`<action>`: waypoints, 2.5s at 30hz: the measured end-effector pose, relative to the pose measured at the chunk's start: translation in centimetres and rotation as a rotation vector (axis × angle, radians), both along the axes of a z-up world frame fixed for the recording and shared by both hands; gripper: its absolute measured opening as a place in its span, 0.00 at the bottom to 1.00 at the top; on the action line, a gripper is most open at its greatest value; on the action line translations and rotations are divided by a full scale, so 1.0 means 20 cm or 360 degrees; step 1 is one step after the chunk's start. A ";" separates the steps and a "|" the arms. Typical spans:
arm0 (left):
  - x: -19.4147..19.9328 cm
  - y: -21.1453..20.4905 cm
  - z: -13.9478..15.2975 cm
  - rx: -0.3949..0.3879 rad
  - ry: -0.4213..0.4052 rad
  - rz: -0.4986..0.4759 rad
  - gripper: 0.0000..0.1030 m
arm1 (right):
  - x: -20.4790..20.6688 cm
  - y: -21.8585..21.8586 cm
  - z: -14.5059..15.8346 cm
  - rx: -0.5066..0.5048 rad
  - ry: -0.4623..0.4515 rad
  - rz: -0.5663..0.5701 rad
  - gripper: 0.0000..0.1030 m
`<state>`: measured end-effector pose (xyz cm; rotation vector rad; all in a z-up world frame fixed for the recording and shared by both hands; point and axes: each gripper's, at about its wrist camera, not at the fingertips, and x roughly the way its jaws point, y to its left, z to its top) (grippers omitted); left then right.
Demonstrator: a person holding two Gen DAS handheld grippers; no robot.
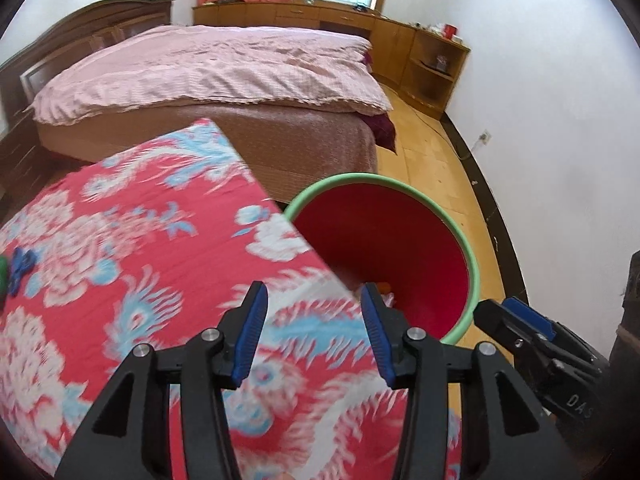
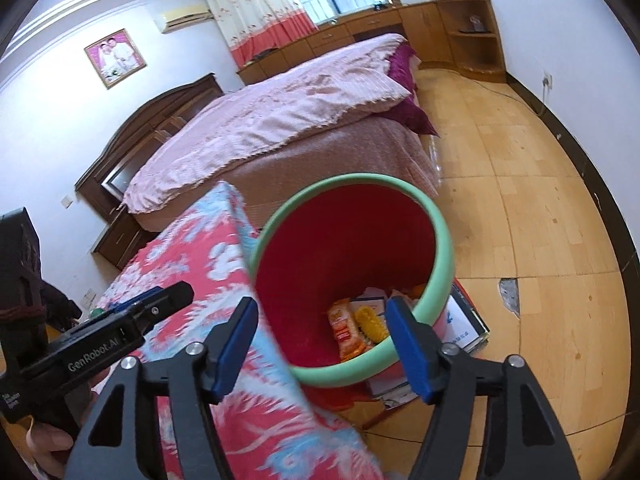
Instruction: Collect trash
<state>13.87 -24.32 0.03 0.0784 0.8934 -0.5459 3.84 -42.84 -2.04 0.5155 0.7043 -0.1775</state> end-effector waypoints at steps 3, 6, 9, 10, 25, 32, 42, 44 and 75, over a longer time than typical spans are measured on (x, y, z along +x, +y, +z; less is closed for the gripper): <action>-0.06 0.12 0.04 -0.0029 -0.0016 0.0059 0.47 | -0.04 0.09 0.04 -0.0040 -0.0013 0.0024 0.69; -0.11 0.22 0.08 -0.0032 -0.0043 0.0117 0.47 | -0.07 0.16 0.07 -0.0051 -0.0022 0.0045 0.74; -0.18 0.34 0.11 -0.0036 -0.0072 0.0188 0.48 | -0.11 0.24 0.11 -0.0077 -0.0039 0.0077 0.80; -0.19 0.36 0.12 -0.0038 -0.0078 0.0205 0.48 | -0.13 0.27 0.12 -0.0093 -0.0050 0.0089 0.82; -0.47 0.75 0.25 -0.0071 -0.0214 0.0504 0.51 | -0.30 0.62 0.29 -0.0265 -0.0199 0.0177 0.99; -0.55 0.84 0.31 -0.0088 -0.0270 0.0578 0.51 | -0.36 0.69 0.34 -0.0287 -0.0249 0.0196 0.99; -0.60 0.90 0.33 -0.0093 -0.0302 0.0633 0.51 | -0.39 0.72 0.37 -0.0297 -0.0275 0.0211 1.00; -0.60 0.89 0.34 -0.0093 -0.0308 0.0634 0.51 | -0.40 0.73 0.37 -0.0292 -0.0274 0.0213 1.00; -0.61 0.89 0.33 -0.0069 -0.0316 0.0645 0.51 | -0.42 0.73 0.37 -0.0283 -0.0261 0.0204 1.00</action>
